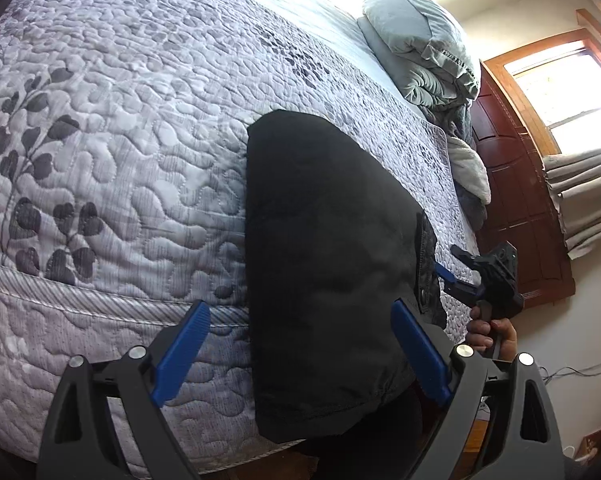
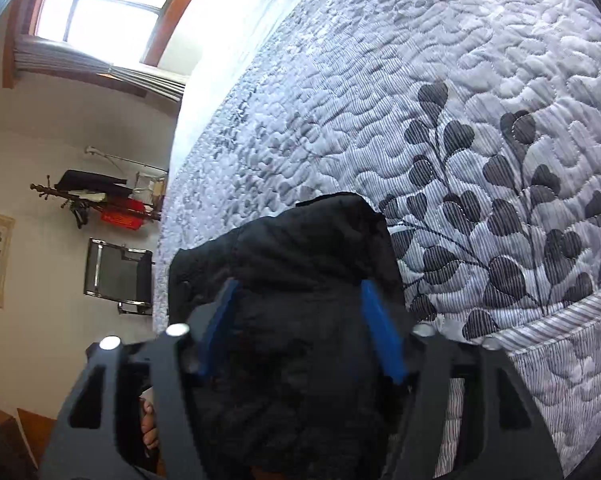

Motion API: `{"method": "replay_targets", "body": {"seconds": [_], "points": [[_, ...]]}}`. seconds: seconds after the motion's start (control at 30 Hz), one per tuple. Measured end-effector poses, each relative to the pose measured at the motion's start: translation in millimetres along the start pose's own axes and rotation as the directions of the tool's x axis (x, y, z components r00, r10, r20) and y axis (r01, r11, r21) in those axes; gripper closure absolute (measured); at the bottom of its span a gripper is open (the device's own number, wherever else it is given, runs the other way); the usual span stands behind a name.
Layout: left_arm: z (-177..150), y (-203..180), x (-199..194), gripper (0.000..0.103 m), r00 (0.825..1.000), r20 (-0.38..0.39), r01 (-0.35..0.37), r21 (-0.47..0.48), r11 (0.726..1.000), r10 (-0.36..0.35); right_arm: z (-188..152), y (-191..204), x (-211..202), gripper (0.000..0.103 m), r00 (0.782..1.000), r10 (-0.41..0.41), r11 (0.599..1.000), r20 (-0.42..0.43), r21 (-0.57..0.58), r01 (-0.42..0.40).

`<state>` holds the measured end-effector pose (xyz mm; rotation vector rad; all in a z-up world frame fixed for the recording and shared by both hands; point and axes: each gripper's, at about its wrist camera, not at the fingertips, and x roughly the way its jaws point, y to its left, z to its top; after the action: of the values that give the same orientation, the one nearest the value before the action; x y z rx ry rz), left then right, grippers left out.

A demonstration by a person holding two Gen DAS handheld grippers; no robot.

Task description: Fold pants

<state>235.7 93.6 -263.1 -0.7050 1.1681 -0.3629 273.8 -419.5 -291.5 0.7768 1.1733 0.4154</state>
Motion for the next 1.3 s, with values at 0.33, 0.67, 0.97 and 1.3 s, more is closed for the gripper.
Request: {"method": "replay_targets", "body": {"seconds": [0.33,0.67,0.97,1.3], "points": [[37,57,16,0.004,0.972,-0.128,0.168,-0.213,0.963,-0.198,-44,-52,-14,0.004,0.976,0.005,0.995,-0.218,0.095,0.016],[48,31,72,0.004,0.944,-0.253,0.173,-0.169,0.970,-0.212,-45,-43,3,0.002,0.967,0.073,0.995,-0.246,0.082,-0.054],[42,15,116,0.004,0.925,-0.293,0.196,-0.179,0.964,-0.243,-40,-25,38,0.002,0.944,0.131,0.991,-0.302,0.063,-0.117],[37,14,119,0.015,0.930,-0.271,0.204,-0.179,0.962,-0.248,-40,-8,56,0.007,0.937,0.137,0.990,-0.322,0.016,-0.140]]}}
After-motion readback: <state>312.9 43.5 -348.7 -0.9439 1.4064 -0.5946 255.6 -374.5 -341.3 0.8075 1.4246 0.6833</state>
